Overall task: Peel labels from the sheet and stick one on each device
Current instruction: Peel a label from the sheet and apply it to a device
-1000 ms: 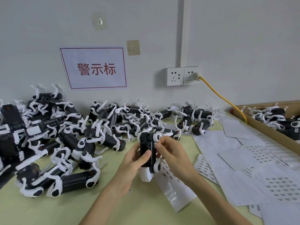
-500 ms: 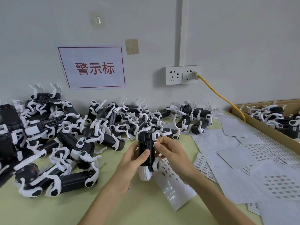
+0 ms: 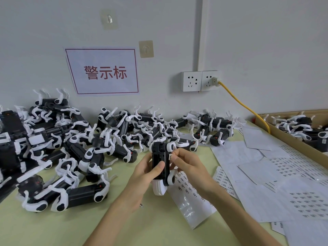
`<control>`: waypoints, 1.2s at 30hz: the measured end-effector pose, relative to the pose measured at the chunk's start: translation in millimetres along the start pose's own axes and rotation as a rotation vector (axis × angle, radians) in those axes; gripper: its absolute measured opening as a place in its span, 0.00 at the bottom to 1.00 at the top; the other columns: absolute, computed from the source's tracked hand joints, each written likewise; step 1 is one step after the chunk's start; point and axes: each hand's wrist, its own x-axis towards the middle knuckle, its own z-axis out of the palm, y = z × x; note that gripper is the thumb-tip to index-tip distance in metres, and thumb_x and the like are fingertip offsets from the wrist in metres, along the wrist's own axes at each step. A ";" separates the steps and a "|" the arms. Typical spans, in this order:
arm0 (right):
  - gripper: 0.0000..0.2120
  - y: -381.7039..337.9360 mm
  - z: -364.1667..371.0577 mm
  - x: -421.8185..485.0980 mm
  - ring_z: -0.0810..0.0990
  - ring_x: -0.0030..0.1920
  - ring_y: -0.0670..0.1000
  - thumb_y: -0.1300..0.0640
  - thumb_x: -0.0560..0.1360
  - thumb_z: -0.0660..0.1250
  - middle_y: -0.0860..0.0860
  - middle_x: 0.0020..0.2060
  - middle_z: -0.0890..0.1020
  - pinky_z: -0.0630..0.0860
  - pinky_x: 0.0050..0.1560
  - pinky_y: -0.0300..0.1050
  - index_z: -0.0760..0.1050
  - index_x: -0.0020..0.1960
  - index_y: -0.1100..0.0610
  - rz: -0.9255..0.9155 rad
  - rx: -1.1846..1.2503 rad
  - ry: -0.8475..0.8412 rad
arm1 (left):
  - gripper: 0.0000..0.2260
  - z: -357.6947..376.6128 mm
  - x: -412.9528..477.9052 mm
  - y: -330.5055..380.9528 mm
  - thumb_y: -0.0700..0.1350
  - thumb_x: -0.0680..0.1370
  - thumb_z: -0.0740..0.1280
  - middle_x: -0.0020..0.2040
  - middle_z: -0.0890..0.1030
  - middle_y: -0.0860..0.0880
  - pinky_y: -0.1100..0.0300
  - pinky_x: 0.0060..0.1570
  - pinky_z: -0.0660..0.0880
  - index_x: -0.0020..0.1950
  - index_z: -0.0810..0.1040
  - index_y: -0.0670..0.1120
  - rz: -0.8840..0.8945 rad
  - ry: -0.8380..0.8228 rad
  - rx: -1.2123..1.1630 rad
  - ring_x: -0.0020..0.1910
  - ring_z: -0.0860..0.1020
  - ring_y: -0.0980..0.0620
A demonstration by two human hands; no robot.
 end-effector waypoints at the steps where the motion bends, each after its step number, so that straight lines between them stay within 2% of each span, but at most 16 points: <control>1: 0.10 -0.1 0.3 0.0 0.77 0.43 0.54 0.63 0.84 0.61 0.58 0.41 0.79 0.72 0.47 0.48 0.75 0.49 0.68 0.000 -0.002 0.001 | 0.21 0.2 0.0 0.1 0.52 0.75 0.71 0.62 0.84 0.49 0.57 0.62 0.74 0.68 0.77 0.52 0.001 -0.003 0.006 0.64 0.81 0.52; 6: 0.10 0.0 1.0 0.1 0.77 0.41 0.50 0.61 0.84 0.61 0.54 0.39 0.79 0.74 0.44 0.38 0.76 0.46 0.62 -0.004 -0.018 0.016 | 0.20 0.5 -0.4 -1.0 0.52 0.75 0.71 0.60 0.85 0.48 0.57 0.62 0.75 0.67 0.78 0.51 0.008 0.003 0.024 0.62 0.82 0.51; 11: 0.10 1.8 0.5 1.5 0.76 0.40 0.49 0.62 0.84 0.62 0.55 0.38 0.78 0.74 0.44 0.38 0.76 0.46 0.66 -0.024 -0.059 0.028 | 0.17 0.5 0.0 -0.8 0.50 0.79 0.72 0.60 0.84 0.46 0.56 0.62 0.75 0.66 0.78 0.49 0.007 0.001 0.022 0.62 0.82 0.49; 16: 0.10 2.9 1.1 1.3 0.77 0.39 0.48 0.62 0.84 0.62 0.55 0.38 0.79 0.75 0.42 0.37 0.75 0.47 0.68 -0.033 -0.063 0.032 | 0.19 1.6 0.5 -0.9 0.50 0.76 0.70 0.60 0.85 0.47 0.59 0.60 0.77 0.66 0.77 0.49 0.018 0.002 0.025 0.62 0.82 0.50; 24: 0.10 4.3 0.7 2.5 0.77 0.39 0.48 0.62 0.84 0.62 0.55 0.38 0.79 0.74 0.41 0.35 0.75 0.47 0.67 -0.023 -0.067 0.033 | 0.19 2.1 -0.6 0.7 0.51 0.77 0.71 0.60 0.85 0.47 0.53 0.64 0.75 0.66 0.77 0.49 0.021 0.003 0.032 0.62 0.82 0.50; 29: 0.10 5.1 1.2 2.8 0.77 0.39 0.50 0.61 0.84 0.62 0.55 0.38 0.79 0.74 0.42 0.37 0.76 0.45 0.65 -0.013 -0.078 0.046 | 0.17 2.5 -2.7 1.9 0.51 0.79 0.71 0.60 0.84 0.48 0.56 0.62 0.75 0.67 0.77 0.50 0.022 -0.005 0.059 0.62 0.81 0.51; 32: 0.10 8.1 1.6 3.1 0.77 0.38 0.49 0.59 0.82 0.66 0.53 0.36 0.79 0.75 0.42 0.40 0.77 0.43 0.63 0.014 -0.063 0.089 | 0.17 2.2 -3.8 2.8 0.50 0.79 0.69 0.61 0.84 0.49 0.57 0.62 0.74 0.68 0.77 0.50 0.021 -0.010 0.075 0.63 0.81 0.52; 36: 0.22 8.3 -3.1 3.1 0.66 0.28 0.46 0.49 0.76 0.75 0.48 0.26 0.70 0.66 0.31 0.35 0.69 0.32 0.59 0.065 -0.098 0.217 | 0.17 1.5 -3.5 4.2 0.51 0.80 0.70 0.63 0.84 0.49 0.58 0.62 0.74 0.68 0.78 0.50 0.004 -0.018 0.021 0.65 0.80 0.52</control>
